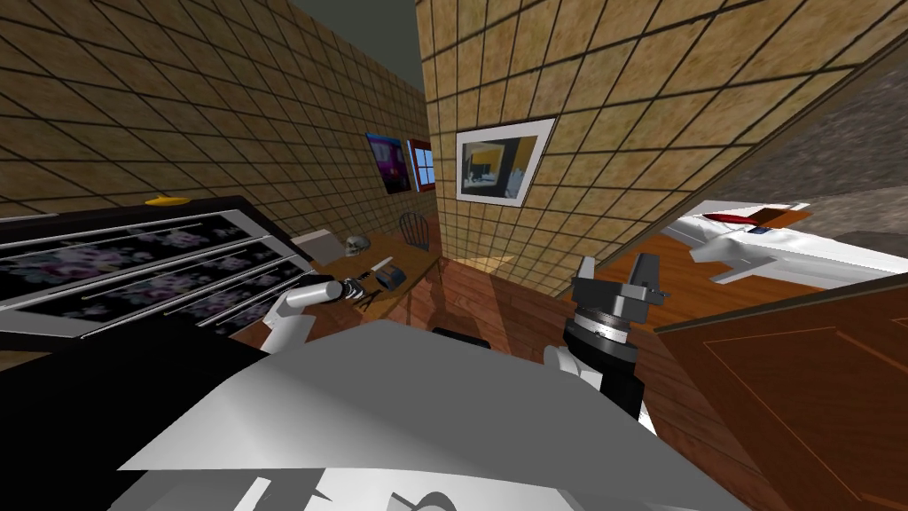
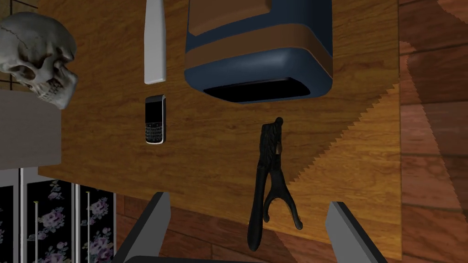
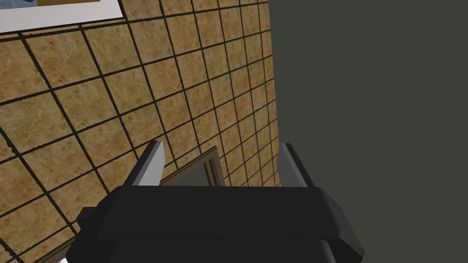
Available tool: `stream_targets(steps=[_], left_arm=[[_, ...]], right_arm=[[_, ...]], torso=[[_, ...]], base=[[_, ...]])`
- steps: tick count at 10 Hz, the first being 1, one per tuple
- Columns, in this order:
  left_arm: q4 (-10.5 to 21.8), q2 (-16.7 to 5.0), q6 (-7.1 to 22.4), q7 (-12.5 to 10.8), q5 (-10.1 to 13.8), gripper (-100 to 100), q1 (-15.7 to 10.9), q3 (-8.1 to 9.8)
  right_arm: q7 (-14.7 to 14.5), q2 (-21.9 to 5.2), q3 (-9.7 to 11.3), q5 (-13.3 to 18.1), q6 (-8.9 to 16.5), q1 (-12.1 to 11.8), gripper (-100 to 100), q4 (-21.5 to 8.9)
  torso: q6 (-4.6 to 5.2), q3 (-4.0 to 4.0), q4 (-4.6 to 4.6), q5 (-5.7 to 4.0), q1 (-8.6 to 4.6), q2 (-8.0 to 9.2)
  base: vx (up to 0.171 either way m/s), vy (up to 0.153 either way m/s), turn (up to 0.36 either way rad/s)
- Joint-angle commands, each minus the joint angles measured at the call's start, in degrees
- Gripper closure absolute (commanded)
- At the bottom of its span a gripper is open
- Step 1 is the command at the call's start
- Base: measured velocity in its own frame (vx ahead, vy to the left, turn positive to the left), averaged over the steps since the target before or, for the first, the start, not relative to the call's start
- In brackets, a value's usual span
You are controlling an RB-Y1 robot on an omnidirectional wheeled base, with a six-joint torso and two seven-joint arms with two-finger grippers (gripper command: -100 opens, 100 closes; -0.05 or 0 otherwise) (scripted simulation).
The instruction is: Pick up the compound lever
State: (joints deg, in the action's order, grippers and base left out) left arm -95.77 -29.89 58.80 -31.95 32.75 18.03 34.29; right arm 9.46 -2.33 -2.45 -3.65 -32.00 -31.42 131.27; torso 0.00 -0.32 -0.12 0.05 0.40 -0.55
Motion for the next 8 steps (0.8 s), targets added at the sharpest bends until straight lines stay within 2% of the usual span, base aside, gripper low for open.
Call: stream_targets(steps=[1,3,5,7,8], left_arm=[[0.85,-0.48,1.93,-0.76,0.21,-100,-0.32,-0.29],[2.73,-0.53,5.51,-2.37,0.99,-100,0.61,-1.57],[4.84,0.36,8.27,-3.59,1.33,-100,1.95,-3.43],[7.37,2.15,10.25,-4.34,1.3,-100,3.65,-5.75],[7.37,2.15,10.25,-4.34,1.3,-100,3.65,-5.75]], right_arm=[[0.0,0.0,0.0,0.0,0.0,0.0,0,0.0],[0.0,0.0,0.0,0.0,0.0,0.0,0,0.0],[0.0,-0.01,-0.01,0.0,0.0,-0.01,0,0.0],[0.0,-0.01,-0.01,0.0,0.0,-0.01,0,0.0],[0.0,-0.02,-0.02,0.0,0.0,-0.01,0,0.0]], torso=[[0.0,0.0,0.0,0.0,0.0,0.0],[0.01,0.03,0.01,0.0,-0.03,0.07],[0.0,-0.12,-0.05,0.08,0.36,-0.19],[0.01,-0.16,-0.07,0.15,0.55,-0.26],[0.0,-0.12,-0.05,0.15,0.57,-0.18]], base=[[0.122,0.066,-0.014],[0.142,0.099,-0.022],[0.213,0.201,-0.038],[0.189,0.23,-0.04],[0.096,0.155,-0.019]])
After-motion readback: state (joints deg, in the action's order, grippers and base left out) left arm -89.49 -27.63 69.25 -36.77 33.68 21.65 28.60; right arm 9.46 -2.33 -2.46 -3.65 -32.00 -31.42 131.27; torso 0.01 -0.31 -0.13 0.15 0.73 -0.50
